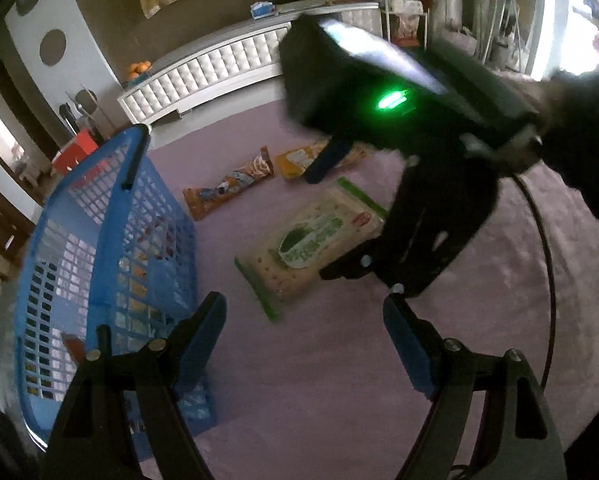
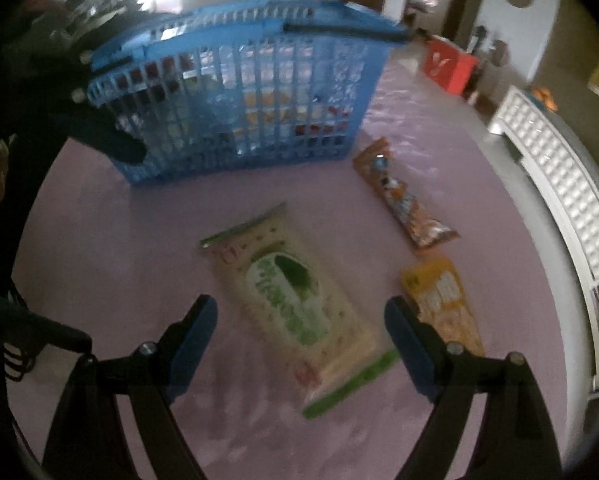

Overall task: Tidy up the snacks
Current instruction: 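Grasp the green-labelled cracker pack with the right tool and lift it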

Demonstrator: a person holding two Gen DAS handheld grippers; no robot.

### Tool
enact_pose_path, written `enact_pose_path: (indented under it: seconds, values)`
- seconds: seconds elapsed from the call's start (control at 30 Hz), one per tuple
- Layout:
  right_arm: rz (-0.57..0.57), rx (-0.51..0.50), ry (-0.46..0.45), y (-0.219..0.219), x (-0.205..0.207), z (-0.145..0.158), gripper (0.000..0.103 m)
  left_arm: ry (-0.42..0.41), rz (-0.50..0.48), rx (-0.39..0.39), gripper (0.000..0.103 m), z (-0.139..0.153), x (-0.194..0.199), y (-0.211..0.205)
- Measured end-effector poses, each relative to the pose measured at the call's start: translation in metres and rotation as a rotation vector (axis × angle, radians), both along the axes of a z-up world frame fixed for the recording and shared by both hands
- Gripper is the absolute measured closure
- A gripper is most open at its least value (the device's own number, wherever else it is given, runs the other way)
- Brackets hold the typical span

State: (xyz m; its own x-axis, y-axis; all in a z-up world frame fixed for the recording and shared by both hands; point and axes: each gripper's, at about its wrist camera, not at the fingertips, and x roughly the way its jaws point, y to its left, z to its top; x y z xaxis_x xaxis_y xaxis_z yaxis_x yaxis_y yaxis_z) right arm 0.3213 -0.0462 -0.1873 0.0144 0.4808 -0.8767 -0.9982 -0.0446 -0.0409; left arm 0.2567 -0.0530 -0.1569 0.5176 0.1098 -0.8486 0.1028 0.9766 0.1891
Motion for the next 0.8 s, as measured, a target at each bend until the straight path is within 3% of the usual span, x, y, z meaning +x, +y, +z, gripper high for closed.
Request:
enact_pose_path:
  seconds: [0.13, 0.23, 0.33, 0.57, 0.8]
  values:
    - [0.078, -0.059, 0.004, 0.012, -0.003, -0.018, 0.015, 0.035, 0.03, -0.031, 0.024, -0.007, 0.006, 0.007]
    - [0.058, -0.017, 0.023, 0.007, -0.003, -0.016, 0.03, 0.05, 0.043, -0.042, 0.024, -0.011, 0.008, 0.009]
    - [0.032, 0.005, -0.006, -0.006, -0.011, -0.014, 0.033, 0.048, 0.054, -0.03, 0.024, -0.012, 0.009, 0.009]
    - [-0.139, 0.021, -0.049, -0.056, -0.019, -0.001, 0.034, 0.036, 0.092, -0.07, 0.024, -0.01, 0.009, 0.006]
    - [-0.318, 0.056, -0.087, -0.098, -0.014, 0.028, 0.034, -0.01, 0.049, -0.052, 0.024, 0.011, 0.017, -0.011]
